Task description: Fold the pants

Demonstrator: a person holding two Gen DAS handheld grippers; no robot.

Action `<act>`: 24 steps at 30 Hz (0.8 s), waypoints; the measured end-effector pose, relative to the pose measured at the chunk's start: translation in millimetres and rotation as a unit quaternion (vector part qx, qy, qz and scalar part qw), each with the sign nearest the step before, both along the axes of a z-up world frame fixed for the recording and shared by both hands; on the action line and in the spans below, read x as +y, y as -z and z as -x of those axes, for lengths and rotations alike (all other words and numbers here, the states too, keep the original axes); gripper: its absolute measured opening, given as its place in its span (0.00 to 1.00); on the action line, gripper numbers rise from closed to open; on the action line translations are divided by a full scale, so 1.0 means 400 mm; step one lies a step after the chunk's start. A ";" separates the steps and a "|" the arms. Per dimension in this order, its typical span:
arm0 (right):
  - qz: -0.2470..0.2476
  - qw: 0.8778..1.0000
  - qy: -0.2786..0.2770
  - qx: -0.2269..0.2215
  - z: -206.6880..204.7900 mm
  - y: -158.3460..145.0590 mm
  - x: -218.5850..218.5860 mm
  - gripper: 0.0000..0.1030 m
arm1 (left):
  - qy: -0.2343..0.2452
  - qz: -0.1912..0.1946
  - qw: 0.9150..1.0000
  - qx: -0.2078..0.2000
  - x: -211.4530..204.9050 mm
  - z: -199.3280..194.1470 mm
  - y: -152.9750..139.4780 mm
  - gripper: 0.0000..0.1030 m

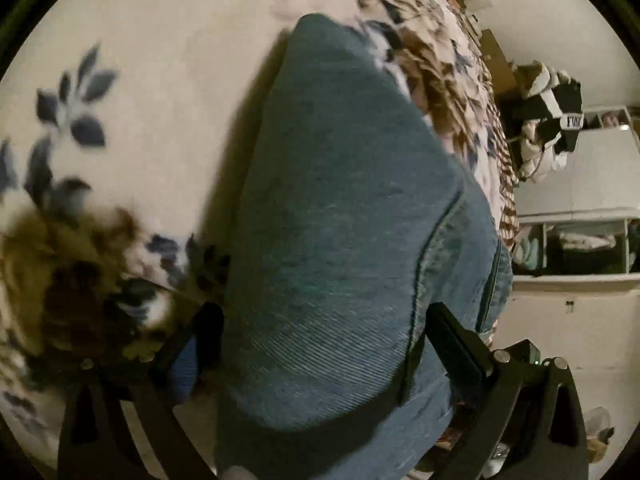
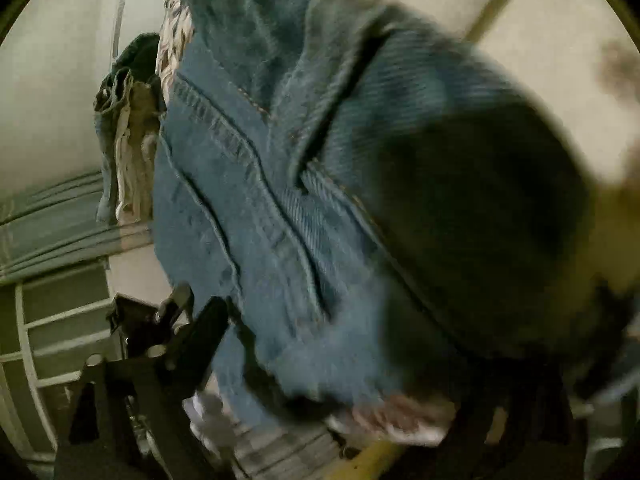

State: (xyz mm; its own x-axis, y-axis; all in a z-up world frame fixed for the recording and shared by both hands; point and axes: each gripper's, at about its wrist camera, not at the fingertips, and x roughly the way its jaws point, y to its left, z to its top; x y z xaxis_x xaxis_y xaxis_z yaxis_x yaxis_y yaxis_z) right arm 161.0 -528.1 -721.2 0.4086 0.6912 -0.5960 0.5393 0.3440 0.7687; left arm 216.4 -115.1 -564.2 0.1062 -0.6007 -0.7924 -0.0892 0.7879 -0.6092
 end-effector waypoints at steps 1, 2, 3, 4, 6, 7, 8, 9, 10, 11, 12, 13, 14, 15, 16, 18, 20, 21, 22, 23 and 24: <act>-0.010 1.000 0.023 -0.010 -0.005 -0.007 -0.002 0.85 | 0.000 0.006 1.000 0.002 0.006 -0.002 0.007 1.00; -0.020 0.999 0.043 -0.024 -0.008 -0.020 -0.006 0.82 | 0.002 0.007 1.000 0.003 0.010 -0.003 0.009 1.00; -0.026 0.997 0.061 -0.038 -0.008 -0.038 -0.012 0.78 | 0.006 0.009 1.000 0.002 0.011 -0.005 0.007 1.00; -0.028 0.995 0.074 -0.053 -0.011 -0.059 -0.013 0.76 | 0.011 0.010 1.000 0.001 0.010 -0.009 0.006 1.00; 0.000 0.994 0.052 -0.092 -0.036 -0.120 -0.006 0.76 | 0.017 0.011 1.000 0.001 0.005 -0.014 0.005 1.00; 0.019 0.995 0.031 -0.095 -0.052 -0.126 0.003 0.76 | 0.017 0.014 1.000 0.004 0.006 -0.018 0.006 1.00; 0.026 0.996 0.015 -0.087 -0.067 -0.115 0.011 0.76 | 0.017 0.017 1.000 0.011 0.003 -0.022 0.013 1.00; 0.025 0.997 0.003 -0.070 -0.080 -0.086 0.016 0.76 | 0.017 0.017 1.000 0.012 0.002 -0.022 0.019 1.00; 0.026 0.999 -0.002 -0.047 -0.088 -0.051 0.018 0.75 | 0.019 0.015 1.000 0.012 -0.003 -0.023 0.022 1.00; 0.021 0.999 -0.001 -0.032 -0.089 -0.021 0.017 0.72 | 0.023 0.012 1.000 0.011 -0.005 -0.024 0.021 1.00; 0.015 0.999 0.004 -0.028 -0.085 -0.007 0.014 0.60 | 0.025 0.010 1.000 0.011 -0.007 -0.024 0.018 1.00; 0.004 0.999 0.013 -0.031 -0.076 0.002 0.012 0.55 | 0.027 0.010 1.000 0.010 -0.007 -0.022 0.013 0.99; 0.003 0.999 0.018 -0.036 -0.068 -0.003 0.012 0.52 | 0.029 0.013 0.999 0.005 -0.007 -0.019 0.006 0.93; 0.012 0.999 0.017 -0.042 -0.061 -0.016 0.017 0.46 | 0.031 0.021 0.999 -0.005 -0.006 -0.016 -0.005 0.79; 0.021 0.999 0.019 -0.045 -0.053 -0.033 0.024 0.42 | 0.033 0.023 0.999 -0.012 -0.007 -0.012 -0.012 0.76; 0.029 0.998 0.027 -0.045 -0.042 -0.058 0.035 0.38 | 0.033 0.034 0.999 -0.021 -0.001 -0.002 -0.028 0.64; 0.042 0.998 0.026 -0.047 -0.038 -0.085 0.048 0.36 | 0.031 0.041 0.998 -0.026 0.008 0.003 -0.043 0.55; 0.048 0.997 0.024 -0.048 -0.036 -0.102 0.054 0.35 | 0.031 0.044 0.998 -0.027 0.013 0.006 -0.054 0.52; 0.049 0.997 0.023 -0.050 -0.034 -0.117 0.055 0.34 | 0.031 0.045 0.998 -0.030 0.015 0.008 -0.066 0.51; 0.051 0.997 0.020 -0.054 -0.032 -0.138 0.059 0.34 | 0.035 0.043 0.998 -0.035 0.016 0.012 -0.084 0.48; 0.053 0.997 0.017 -0.058 -0.031 -0.154 0.061 0.33 | 0.036 0.039 0.998 -0.040 0.015 0.013 -0.103 0.47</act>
State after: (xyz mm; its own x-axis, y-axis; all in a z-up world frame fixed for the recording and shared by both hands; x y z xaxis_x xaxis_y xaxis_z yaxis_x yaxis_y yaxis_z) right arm 173.3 -503.5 -659.6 0.5014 0.6113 -0.6123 0.4624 0.4089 0.7868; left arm 211.3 -109.2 -522.9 0.1210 -0.6689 -0.7334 0.0181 0.7402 -0.6721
